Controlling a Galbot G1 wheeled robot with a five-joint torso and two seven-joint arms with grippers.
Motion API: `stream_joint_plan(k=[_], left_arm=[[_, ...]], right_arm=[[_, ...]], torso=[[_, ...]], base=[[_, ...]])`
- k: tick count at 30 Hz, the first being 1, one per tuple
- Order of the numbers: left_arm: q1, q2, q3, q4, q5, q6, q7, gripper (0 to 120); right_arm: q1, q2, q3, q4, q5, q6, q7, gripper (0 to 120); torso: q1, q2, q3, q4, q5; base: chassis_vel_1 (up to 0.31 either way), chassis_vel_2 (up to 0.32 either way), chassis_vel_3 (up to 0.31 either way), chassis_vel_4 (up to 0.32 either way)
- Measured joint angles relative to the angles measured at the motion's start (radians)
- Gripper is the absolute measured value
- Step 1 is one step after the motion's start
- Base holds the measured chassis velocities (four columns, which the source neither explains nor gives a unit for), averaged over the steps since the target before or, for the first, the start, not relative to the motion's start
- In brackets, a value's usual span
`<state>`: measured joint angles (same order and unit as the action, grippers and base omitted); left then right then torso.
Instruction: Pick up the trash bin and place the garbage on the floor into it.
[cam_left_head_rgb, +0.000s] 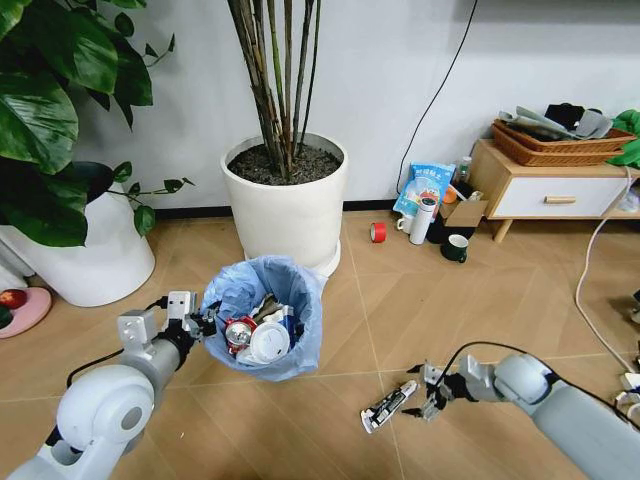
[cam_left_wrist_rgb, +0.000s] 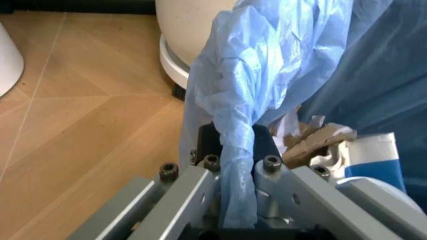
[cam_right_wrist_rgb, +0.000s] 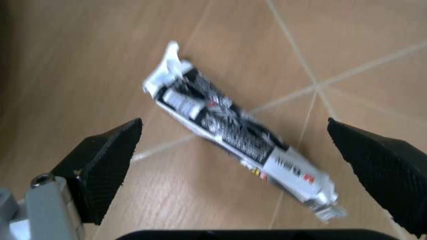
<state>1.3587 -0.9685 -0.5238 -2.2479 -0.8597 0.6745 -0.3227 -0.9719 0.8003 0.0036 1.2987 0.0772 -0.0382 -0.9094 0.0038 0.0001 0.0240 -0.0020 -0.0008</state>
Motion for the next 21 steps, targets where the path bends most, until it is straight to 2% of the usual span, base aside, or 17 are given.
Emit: stream_joint_plan(k=[8, 11, 13, 17, 21], left_arm=[[-0.012, 0.012, 0.009, 0.007, -0.003, 0.0, 0.004, 0], [-0.016, 0.01, 0.013, 0.009, -0.003, 0.0, 0.006, 0], [-0.017, 0.005, 0.016, 0.011, -0.002, 0.0, 0.009, 0], [-0.017, 0.002, 0.019, 0.017, 0.003, 0.0, 0.016, 0], [-0.017, -0.001, 0.02, 0.018, 0.007, 0.0, 0.02, 0]], right_arm=[[0.036, 0.022, -0.028, -0.104, -0.035, 0.006, -0.02, 100], [0.045, 0.026, -0.036, -0.128, -0.038, 0.015, -0.019, 100], [0.053, 0.036, -0.041, -0.151, -0.038, 0.035, -0.001, 100], [0.054, 0.04, -0.047, -0.157, -0.028, 0.043, 0.029, 100], [0.07, 0.052, -0.065, -0.163, -0.026, 0.057, 0.046, 100]], torso=[[0.0, 0.0, 0.0, -0.0002, 0.0005], [0.0, 0.0, 0.0, -0.0003, -0.0005], [0.0, 0.0, 0.0, -0.0002, 0.0007], [0.0, 0.0, 0.0, -0.0002, -0.0004], [0.0, 0.0, 0.0, -0.0003, 0.0004]], base=[[0.0, 0.0, 0.0, 0.0], [0.0, 0.0, 0.0, 0.0], [0.0, 0.0, 0.0, 0.0], [0.0, 0.0, 0.0, 0.0], [0.0, 0.0, 0.0, 0.0]])
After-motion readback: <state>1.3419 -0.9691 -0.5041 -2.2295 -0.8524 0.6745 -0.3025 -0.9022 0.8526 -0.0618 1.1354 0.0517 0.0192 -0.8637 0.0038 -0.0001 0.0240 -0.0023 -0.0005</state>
